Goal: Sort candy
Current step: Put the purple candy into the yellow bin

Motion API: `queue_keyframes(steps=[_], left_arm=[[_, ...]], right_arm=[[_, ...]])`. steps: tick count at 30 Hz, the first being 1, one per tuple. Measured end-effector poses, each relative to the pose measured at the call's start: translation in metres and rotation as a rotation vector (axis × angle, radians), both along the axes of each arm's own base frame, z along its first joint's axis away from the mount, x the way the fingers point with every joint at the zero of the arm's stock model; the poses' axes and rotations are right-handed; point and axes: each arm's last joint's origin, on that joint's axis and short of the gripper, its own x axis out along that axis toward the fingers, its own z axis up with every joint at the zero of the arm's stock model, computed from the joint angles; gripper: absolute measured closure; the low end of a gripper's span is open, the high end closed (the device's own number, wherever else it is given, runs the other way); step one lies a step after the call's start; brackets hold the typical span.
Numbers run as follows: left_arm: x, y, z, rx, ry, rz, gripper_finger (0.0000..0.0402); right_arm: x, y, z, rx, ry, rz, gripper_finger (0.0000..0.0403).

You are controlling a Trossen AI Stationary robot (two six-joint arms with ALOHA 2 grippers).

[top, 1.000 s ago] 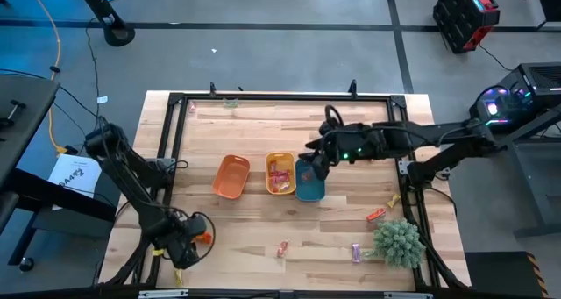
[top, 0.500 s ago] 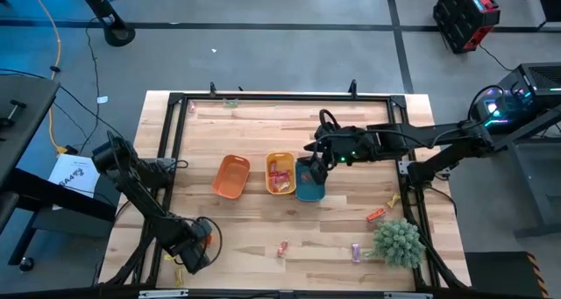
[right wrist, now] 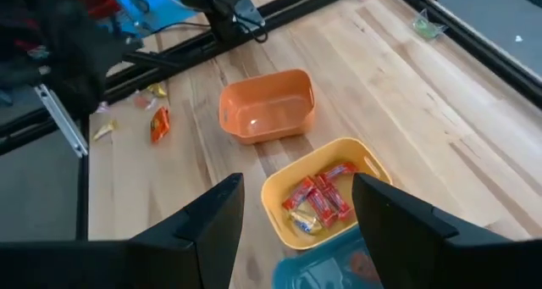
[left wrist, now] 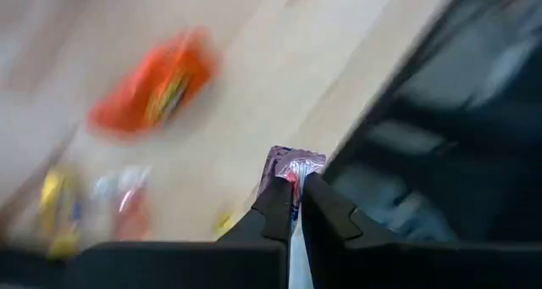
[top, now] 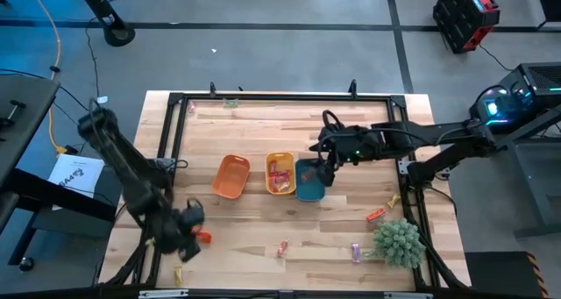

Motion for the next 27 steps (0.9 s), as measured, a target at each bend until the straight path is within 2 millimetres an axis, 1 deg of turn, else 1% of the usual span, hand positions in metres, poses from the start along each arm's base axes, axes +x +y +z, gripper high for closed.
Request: queue_keyframes(steps=[3, 5, 7, 10, 11, 14, 17, 20, 22, 24, 27], left_arm=[[0.009, 0.029, 0.021, 0.12, -0.258, 0.134, 0.0397], [0.023, 0.049, 0.029, 0.21, -0.363, 0.178, 0.0399], [0.044, 0.069, 0.032, 0.281, -0.427, 0.178, 0.04], [0.085, 0.095, 0.033, 0.357, -0.559, 0.136, 0.0401], [0.099, 0.103, 0.033, 0.393, -0.613, 0.116, 0.0401], [0.137, 0.129, 0.022, 0.509, -0.705, 0.118, 0.0395], [0.163, 0.153, 0.001, 0.538, -0.692, 0.159, 0.0376], [0.175, 0.167, -0.023, 0.519, -0.613, 0.174, 0.0345], [0.178, 0.172, -0.029, 0.506, -0.595, 0.178, 0.0323], [0.18, 0.174, -0.028, 0.493, -0.618, 0.18, 0.0301], [0.177, 0.172, -0.021, 0.485, -0.64, 0.178, 0.0274]], right_arm=[[-0.006, -0.001, 0.006, -0.022, -0.017, 0.015, 0.0187], [-0.011, -0.002, 0.01, -0.042, -0.032, 0.018, 0.0187], [-0.017, -0.004, 0.016, -0.066, -0.054, -0.009, 0.0187], [-0.027, -0.007, 0.024, -0.092, -0.093, -0.068, 0.0187], [-0.029, -0.008, 0.025, -0.098, -0.1, -0.085, 0.0187], [-0.034, -0.01, 0.03, -0.116, -0.126, -0.13, 0.0187], [-0.037, -0.011, 0.034, -0.108, -0.155, -0.165, 0.0187], [-0.037, -0.012, 0.034, -0.098, -0.157, -0.177, 0.0187], [-0.037, -0.012, 0.034, -0.091, -0.159, -0.182, 0.0187], [-0.037, -0.012, 0.034, -0.09, -0.159, -0.182, 0.0187], [-0.037, -0.012, 0.034, -0.091, -0.159, -0.182, 0.0187]])
